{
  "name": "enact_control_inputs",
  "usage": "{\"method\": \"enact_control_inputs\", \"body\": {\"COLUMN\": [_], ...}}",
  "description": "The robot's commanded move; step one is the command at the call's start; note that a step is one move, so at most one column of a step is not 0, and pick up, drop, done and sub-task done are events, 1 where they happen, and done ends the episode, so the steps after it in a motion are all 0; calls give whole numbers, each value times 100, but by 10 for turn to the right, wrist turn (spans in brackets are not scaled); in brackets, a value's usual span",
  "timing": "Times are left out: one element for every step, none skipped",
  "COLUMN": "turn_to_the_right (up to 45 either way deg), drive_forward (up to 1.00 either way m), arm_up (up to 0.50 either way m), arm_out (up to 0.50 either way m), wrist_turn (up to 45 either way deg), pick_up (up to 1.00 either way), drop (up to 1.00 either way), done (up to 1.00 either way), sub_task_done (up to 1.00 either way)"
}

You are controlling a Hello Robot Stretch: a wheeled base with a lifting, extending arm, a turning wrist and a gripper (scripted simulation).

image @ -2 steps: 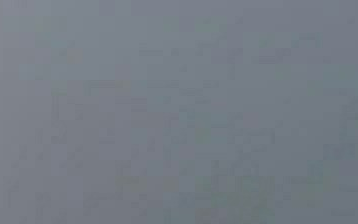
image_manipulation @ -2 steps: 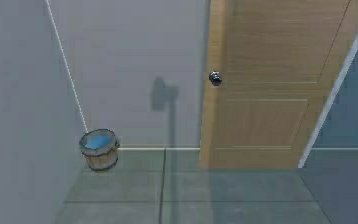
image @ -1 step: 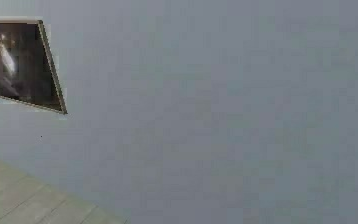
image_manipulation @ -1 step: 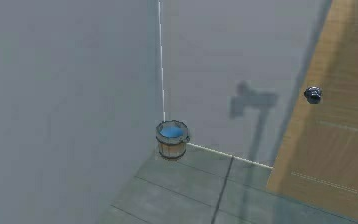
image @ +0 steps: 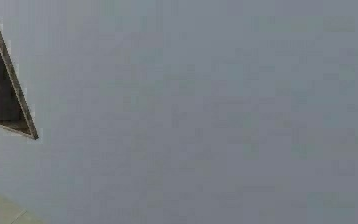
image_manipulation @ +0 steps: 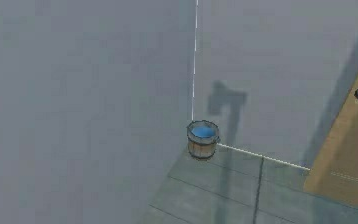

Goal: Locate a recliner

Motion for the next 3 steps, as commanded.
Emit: {"method": "enact_control_inputs", "body": {"turn_to_the_right": [-450,-210,-30], "drive_forward": [0,0,0], "arm_up": [0,0,0], "arm_out": [0,0,0], "wrist_turn": [0,0,0], "pick_up": [0,0,0], "drop": [0,0,0], "done": [0,0,0], "sub_task_done": [0,0,0]}}
